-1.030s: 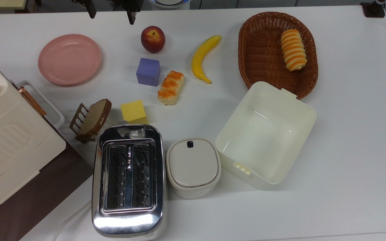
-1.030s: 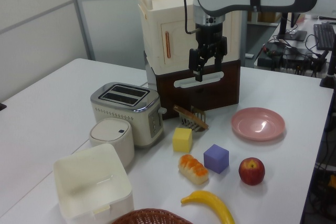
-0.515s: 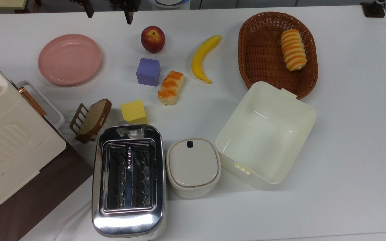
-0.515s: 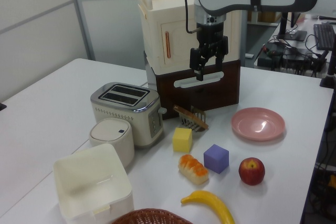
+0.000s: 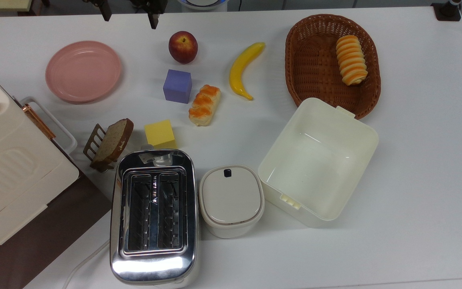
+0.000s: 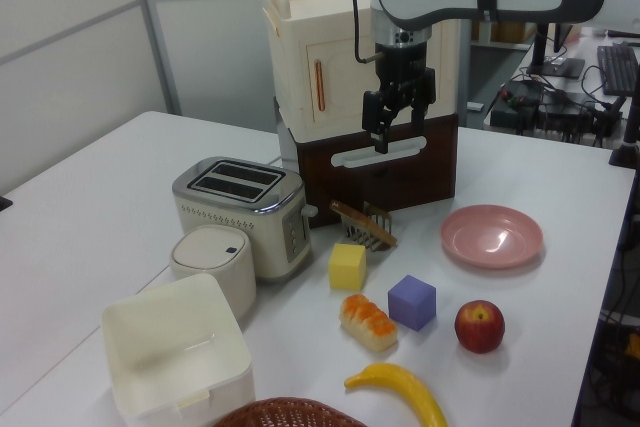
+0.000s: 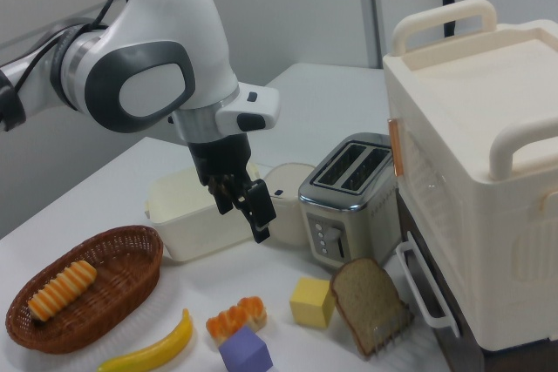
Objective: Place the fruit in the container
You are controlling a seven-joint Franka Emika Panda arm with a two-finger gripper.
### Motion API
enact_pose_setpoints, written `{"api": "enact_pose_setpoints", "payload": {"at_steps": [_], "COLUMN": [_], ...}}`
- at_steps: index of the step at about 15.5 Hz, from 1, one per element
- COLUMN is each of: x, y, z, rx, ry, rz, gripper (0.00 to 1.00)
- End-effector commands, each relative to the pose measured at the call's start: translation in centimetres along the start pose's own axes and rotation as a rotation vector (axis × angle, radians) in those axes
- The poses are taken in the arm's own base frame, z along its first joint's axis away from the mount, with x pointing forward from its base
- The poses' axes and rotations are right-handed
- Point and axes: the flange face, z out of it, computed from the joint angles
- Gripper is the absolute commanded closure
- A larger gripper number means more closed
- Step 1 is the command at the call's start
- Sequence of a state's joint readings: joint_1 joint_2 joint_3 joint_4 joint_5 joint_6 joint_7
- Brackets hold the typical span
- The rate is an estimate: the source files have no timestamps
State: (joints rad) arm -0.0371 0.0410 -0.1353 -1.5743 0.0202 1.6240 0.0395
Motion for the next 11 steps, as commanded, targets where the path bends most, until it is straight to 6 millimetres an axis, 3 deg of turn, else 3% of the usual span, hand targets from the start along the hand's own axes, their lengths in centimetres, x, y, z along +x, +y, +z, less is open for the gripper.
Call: {"api": "enact_pose_setpoints", "payload": {"at_steps": [1,11], "x": [-0.34,-0.23], "y": [0.04,-0.23], "z": [-0.26,0.11], "rx": [-0.009,-0.038], "ry": [0.008,-0.005], "rz": [-0.019,-0.056], "gripper": [0.0,0.0]}}
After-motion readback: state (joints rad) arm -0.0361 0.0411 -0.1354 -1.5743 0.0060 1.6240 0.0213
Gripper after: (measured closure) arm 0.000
